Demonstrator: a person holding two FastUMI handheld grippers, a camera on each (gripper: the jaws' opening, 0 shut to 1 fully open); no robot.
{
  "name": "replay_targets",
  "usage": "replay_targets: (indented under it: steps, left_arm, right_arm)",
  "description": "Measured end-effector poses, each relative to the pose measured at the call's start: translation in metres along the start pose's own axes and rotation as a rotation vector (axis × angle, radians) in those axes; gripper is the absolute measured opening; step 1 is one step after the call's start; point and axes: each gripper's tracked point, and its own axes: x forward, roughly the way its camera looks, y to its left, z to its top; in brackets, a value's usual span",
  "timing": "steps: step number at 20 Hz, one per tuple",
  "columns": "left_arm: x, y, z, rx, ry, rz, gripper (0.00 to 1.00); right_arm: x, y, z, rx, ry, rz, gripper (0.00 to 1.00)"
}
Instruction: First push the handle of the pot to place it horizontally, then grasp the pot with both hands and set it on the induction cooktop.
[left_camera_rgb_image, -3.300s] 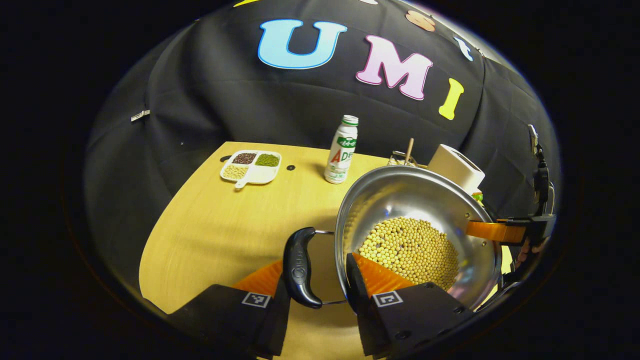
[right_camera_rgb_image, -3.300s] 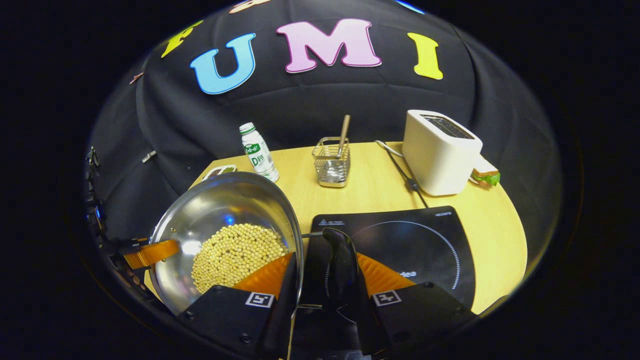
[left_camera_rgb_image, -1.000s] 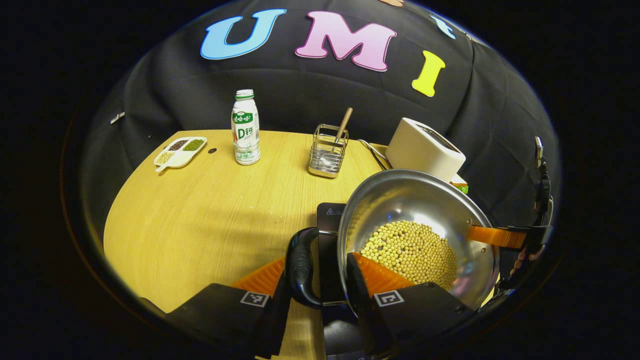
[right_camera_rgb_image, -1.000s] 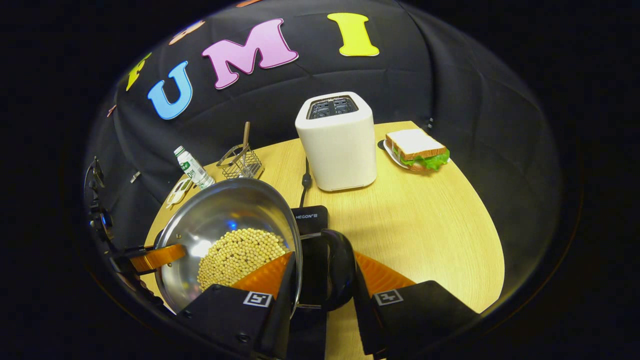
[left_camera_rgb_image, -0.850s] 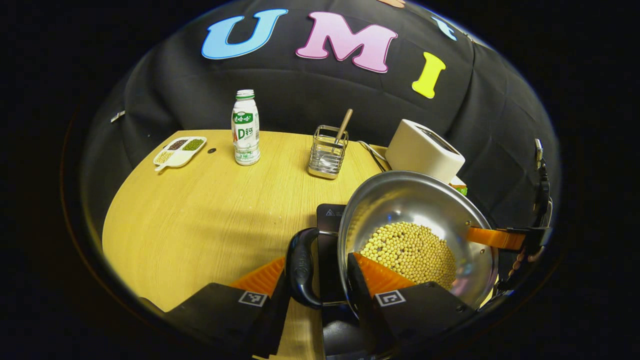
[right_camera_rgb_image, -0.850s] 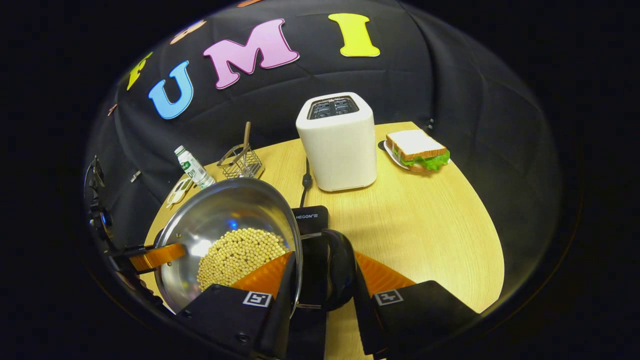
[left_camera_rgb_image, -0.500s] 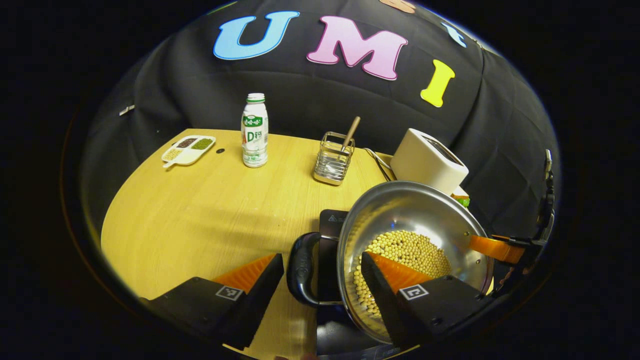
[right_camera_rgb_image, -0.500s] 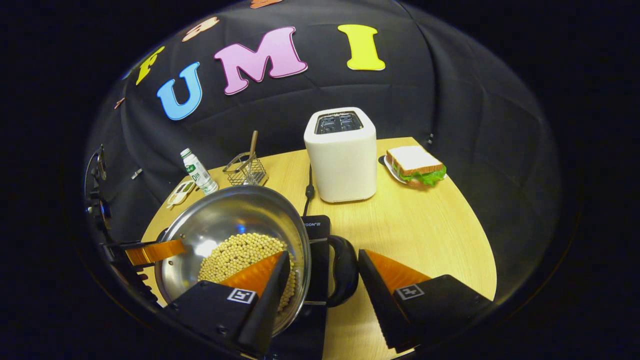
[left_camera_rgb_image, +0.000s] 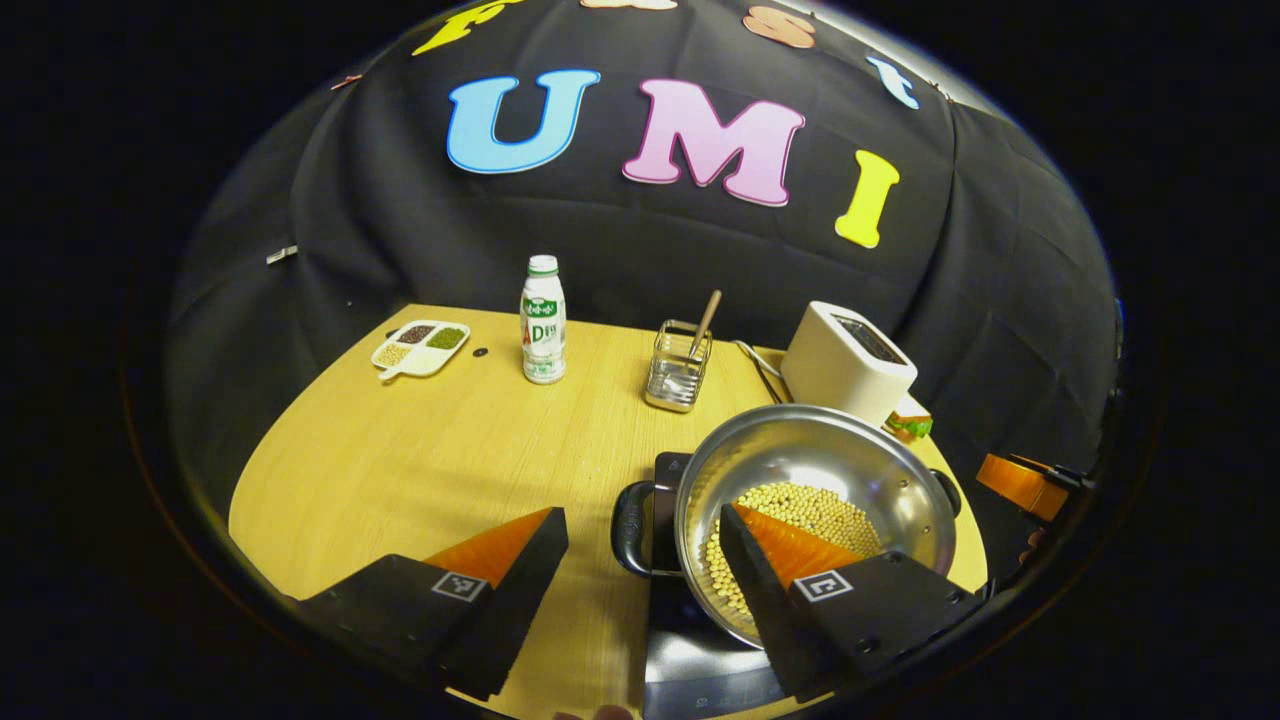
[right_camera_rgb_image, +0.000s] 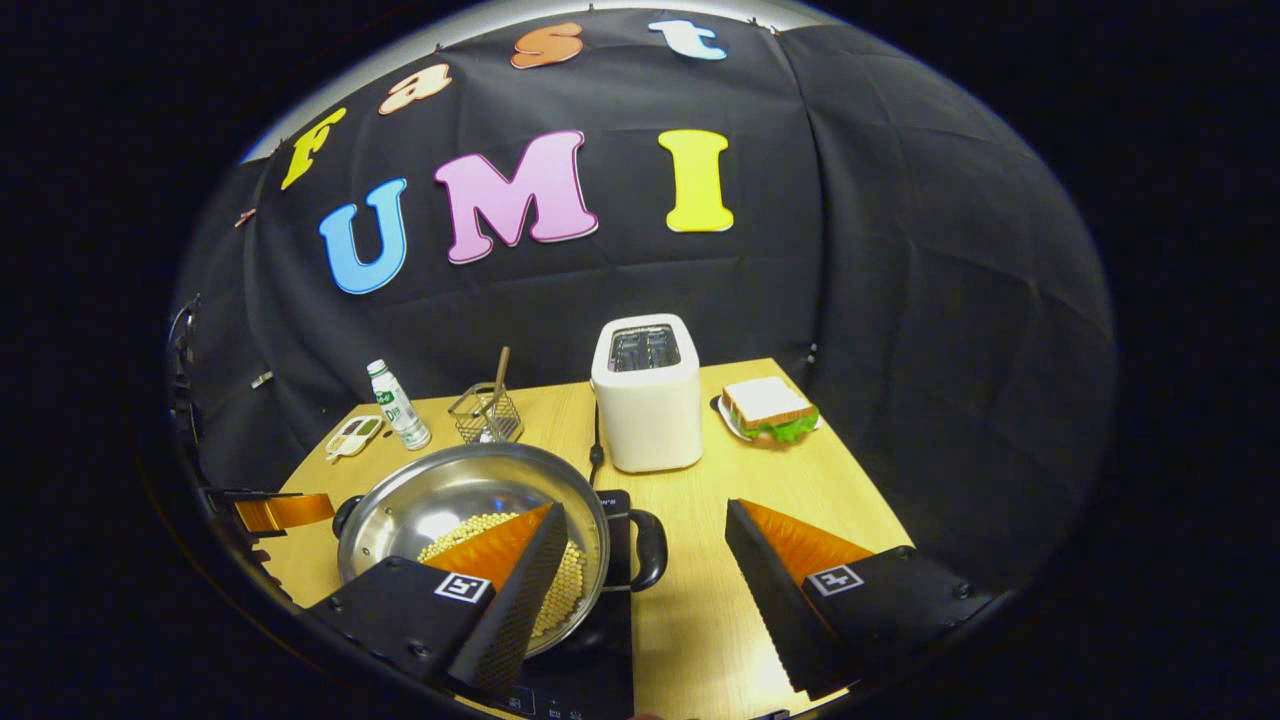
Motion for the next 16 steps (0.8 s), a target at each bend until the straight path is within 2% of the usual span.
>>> replay_targets:
  steps: [3,8,12,16]
  left_arm:
    - [-0.038,0.001,0.034,-0.021,-0.09,-0.005,0.95]
    - [-0.117,0.017,0.079,0.056,-0.283,0.092,0.95]
    - [-0.174,0.023,0.085,0.058,-0.371,0.114,0.95]
    - [-0.219,0.034,0.083,0.084,-0.43,0.133,0.95]
  right_arm:
    - [-0.026,0.003,0.028,-0.013,-0.072,-0.014,0.99]
    - [-0.076,0.016,0.078,-0.034,-0.196,-0.022,0.99]
    - [-0.124,0.023,0.104,-0.018,-0.279,-0.021,0.98]
    - [-0.165,0.028,0.11,-0.009,-0.335,-0.027,0.98]
